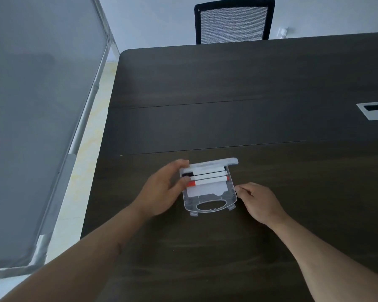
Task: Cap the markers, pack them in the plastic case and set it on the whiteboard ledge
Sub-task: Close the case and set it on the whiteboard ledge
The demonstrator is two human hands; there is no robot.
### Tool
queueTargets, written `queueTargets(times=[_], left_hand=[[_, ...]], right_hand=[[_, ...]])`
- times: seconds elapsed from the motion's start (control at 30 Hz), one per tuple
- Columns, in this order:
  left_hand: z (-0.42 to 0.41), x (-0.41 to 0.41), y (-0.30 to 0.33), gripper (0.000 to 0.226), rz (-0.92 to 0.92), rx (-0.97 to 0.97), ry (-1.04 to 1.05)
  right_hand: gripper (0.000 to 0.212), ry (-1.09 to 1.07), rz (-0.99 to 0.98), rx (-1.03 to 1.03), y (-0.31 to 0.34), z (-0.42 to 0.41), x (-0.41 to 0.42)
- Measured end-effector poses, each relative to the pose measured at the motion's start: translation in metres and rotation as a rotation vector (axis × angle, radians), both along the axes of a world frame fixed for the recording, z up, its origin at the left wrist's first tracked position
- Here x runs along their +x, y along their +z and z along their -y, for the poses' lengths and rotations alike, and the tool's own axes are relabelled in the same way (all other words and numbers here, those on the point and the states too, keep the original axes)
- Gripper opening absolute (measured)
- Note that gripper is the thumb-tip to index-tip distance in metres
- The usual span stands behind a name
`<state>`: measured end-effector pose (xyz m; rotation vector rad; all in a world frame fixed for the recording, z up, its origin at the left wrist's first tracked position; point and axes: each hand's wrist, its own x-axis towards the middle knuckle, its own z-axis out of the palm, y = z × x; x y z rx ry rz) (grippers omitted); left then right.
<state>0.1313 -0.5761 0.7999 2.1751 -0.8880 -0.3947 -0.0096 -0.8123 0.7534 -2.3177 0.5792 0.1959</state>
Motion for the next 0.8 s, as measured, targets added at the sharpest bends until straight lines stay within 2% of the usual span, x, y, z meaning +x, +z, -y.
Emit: queueTargets(times=[0.1, 0.2, 0.3, 0.4, 0.47, 0.53, 0.63, 0.8], left_hand=[[-0.008, -0.01, -0.009, 0.04, 0.029, 0.026, -0.062], [-0.013, -0.016, -0.019, 0.046, 0.128, 0.044, -0.133], [-0.018, -0.019, -0.026, 0.053, 0.226, 0.09, -0.209], [-0.023, -0.02, -0.034, 0.057, 0.291, 0.182, -0.275], [-0.025, -0.022, -0.038, 0.057, 0.327, 0.223, -0.305], [-0.026, -0.024, -0.042, 0.058, 0.346, 0.255, -0.327], [-0.027, -0.026, -0.046, 0.06, 0.364, 0.289, -0.342], [-0.029, -0.025, -0.053, 0.063, 0.365, 0.331, -0.339]], right_hand=[[0.031, -0.002, -0.003, 0.042, 0.003, 0.001, -0.002], [0.03, -0.108, -0.012, 0.1, 0.005, 0.005, -0.006], [0.052, -0.142, 0.121, 0.015, 0.008, 0.008, -0.013], [0.082, 0.112, 0.13, -0.149, 0.016, 0.007, -0.02], [0.089, 0.343, 0.093, -0.305, 0.018, 0.007, -0.023], [0.09, 0.479, 0.074, -0.383, 0.016, 0.008, -0.023], [0.087, 0.556, 0.053, -0.41, 0.01, 0.009, -0.02], [0.076, 0.561, 0.002, -0.376, 0.003, 0.009, -0.018]])
